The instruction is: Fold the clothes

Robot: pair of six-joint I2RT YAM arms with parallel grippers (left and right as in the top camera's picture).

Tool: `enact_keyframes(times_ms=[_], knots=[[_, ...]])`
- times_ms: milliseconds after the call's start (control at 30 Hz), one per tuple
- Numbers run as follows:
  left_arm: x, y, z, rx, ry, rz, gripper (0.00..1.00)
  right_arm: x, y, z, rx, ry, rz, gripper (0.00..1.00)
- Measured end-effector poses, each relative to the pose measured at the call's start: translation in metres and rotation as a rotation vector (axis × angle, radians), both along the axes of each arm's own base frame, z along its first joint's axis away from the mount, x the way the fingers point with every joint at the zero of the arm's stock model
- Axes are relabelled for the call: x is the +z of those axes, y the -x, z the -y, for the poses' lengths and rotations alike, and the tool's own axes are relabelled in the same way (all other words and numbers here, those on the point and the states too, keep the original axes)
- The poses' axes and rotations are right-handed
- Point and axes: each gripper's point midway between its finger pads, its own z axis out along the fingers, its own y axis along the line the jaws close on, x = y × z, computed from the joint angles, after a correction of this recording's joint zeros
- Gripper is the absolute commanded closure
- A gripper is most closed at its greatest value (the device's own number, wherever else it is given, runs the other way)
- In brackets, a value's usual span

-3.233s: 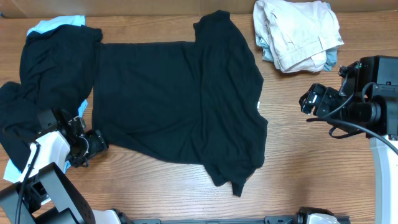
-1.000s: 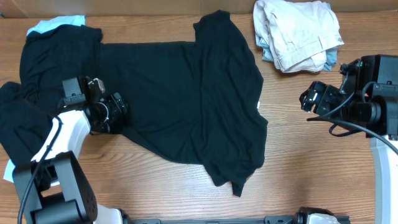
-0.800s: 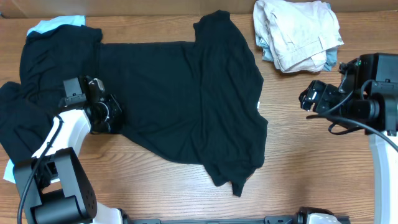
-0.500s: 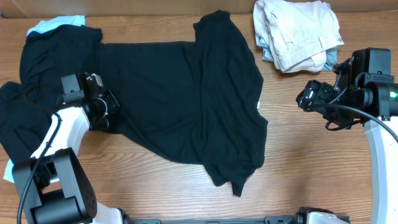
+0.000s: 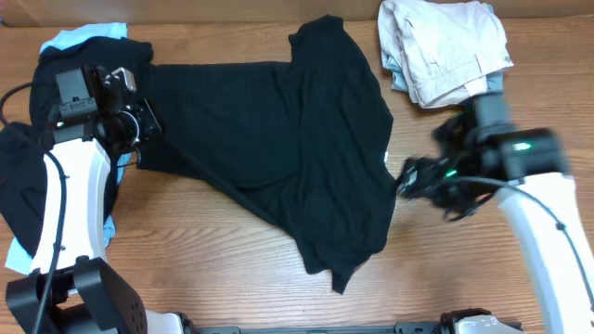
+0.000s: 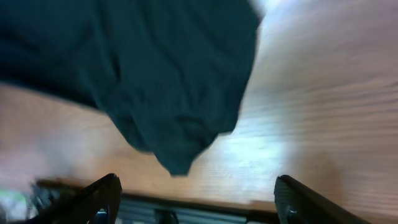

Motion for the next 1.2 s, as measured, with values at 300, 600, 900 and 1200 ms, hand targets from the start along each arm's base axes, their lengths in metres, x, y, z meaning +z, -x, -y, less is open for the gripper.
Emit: enact_keyframes(times_ms=[300, 600, 900, 1200], knots=[[-0.002, 0.005, 0.001, -0.003, 0.003, -0.021, 0.96, -0.096, 0.051, -0.05, 0.05, 0.015, -0.165, 0.22], [-0.005, 0.011, 0.003, -0.007, 0.008, -0.048, 0.96, -0.132, 0.046, -0.061, 0.03, 0.027, -0.086, 0.27], [-0.006, 0.013, 0.003, -0.023, 0.0, -0.054, 0.96, -0.155, 0.042, -0.051, -0.016, 0.065, -0.045, 0.38], [-0.006, 0.013, 0.003, -0.025, -0.001, -0.054, 0.96, -0.164, 0.042, -0.049, -0.03, 0.07, -0.033, 0.48]])
